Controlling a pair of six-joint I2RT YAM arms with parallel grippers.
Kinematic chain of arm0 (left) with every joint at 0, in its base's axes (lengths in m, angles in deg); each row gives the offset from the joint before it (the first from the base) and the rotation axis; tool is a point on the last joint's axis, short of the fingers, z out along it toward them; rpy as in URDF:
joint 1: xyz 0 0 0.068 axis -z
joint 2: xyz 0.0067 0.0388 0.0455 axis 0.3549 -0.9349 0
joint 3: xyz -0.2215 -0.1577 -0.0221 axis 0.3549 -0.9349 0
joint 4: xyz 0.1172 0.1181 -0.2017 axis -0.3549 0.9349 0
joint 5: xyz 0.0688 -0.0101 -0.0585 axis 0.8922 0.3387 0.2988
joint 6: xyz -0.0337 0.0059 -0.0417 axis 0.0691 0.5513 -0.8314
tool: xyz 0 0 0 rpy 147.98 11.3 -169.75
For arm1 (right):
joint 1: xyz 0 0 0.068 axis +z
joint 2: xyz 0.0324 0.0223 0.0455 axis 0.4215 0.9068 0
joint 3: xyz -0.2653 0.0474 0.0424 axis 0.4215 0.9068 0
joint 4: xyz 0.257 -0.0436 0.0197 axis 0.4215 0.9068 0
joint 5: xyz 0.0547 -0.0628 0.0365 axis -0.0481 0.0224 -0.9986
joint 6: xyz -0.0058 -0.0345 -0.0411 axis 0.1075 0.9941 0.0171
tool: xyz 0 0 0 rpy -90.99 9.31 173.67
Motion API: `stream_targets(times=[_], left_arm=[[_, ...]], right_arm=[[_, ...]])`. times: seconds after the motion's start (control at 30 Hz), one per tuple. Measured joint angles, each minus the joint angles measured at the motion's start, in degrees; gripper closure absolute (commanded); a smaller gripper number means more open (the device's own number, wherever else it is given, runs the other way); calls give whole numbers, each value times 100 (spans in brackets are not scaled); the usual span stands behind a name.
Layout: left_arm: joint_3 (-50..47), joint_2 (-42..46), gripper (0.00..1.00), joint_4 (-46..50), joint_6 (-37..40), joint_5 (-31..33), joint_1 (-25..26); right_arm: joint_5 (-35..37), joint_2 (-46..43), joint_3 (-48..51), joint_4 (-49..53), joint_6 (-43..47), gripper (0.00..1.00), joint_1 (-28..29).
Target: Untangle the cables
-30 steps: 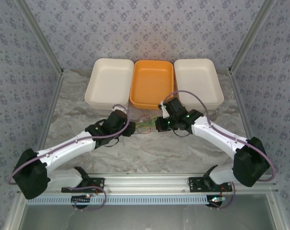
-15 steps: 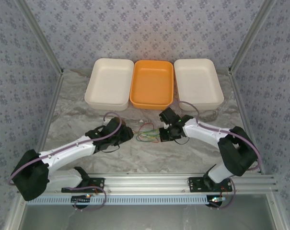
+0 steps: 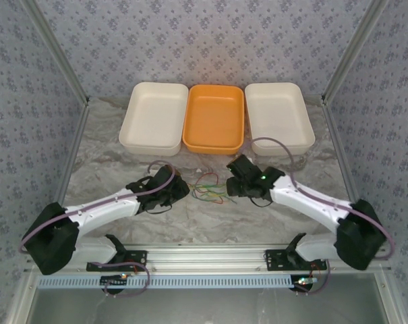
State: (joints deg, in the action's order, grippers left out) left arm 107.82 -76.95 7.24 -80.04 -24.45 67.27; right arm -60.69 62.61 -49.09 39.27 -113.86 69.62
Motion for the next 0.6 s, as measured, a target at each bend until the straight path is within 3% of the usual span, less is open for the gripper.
stream_targets(times=[0.1,0.33,0.6], left_arm=[[-2,-103,47,-140,96,-2,-13],[278,-951,46,-258,411,-48,-175],[647,-1523,45,-496,649,-138,-229]], right_arm=[[-133,-258,70,-243,-269,39,9],[-212,745,72,-662,-754,35,9],[-260,1766,70,-1137,-809,45,-114]])
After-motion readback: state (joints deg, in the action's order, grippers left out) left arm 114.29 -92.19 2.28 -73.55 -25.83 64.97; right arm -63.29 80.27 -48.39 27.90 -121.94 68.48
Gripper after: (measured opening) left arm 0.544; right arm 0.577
